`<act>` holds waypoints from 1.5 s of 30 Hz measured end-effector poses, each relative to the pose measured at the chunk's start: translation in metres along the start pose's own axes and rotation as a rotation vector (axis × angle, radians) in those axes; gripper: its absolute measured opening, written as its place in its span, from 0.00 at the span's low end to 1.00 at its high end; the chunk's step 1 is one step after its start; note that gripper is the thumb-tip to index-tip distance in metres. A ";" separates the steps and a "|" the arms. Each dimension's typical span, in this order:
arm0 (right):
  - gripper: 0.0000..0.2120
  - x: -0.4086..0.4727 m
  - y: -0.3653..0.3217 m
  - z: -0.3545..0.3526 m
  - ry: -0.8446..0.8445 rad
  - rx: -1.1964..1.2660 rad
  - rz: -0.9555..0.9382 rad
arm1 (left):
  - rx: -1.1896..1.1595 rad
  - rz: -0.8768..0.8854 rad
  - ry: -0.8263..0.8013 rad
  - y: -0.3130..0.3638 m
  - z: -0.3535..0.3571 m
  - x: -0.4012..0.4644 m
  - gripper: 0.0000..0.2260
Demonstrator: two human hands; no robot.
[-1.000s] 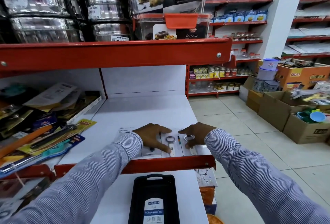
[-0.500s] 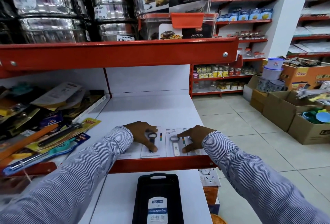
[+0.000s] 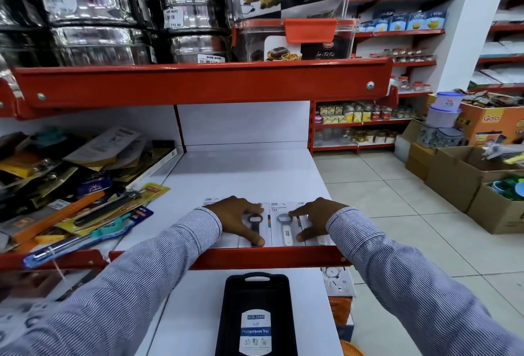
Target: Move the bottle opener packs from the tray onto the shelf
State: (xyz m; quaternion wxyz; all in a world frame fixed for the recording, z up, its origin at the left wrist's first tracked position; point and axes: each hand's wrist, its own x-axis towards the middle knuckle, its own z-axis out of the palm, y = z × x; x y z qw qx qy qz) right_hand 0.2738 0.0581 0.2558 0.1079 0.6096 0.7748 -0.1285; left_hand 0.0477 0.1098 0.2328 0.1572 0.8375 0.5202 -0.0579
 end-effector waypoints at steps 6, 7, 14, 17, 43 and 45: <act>0.35 -0.003 -0.006 -0.005 -0.009 -0.031 -0.004 | -0.051 -0.004 0.013 -0.027 -0.010 -0.006 0.45; 0.35 -0.002 -0.006 -0.005 -0.011 -0.036 -0.005 | -0.040 -0.030 0.015 -0.038 -0.016 -0.007 0.44; 0.35 0.001 -0.009 -0.005 -0.016 -0.055 0.012 | 0.145 -0.116 -0.074 -0.077 -0.026 -0.024 0.30; 0.36 0.002 -0.011 -0.006 -0.021 -0.055 0.019 | 0.112 -0.052 -0.054 -0.069 -0.021 -0.028 0.30; 0.36 0.008 -0.011 -0.005 -0.050 -0.082 0.040 | 0.052 -0.085 0.006 -0.052 -0.010 -0.031 0.30; 0.37 0.007 -0.011 -0.004 -0.044 -0.076 0.043 | 0.055 -0.076 0.023 -0.048 -0.008 -0.034 0.29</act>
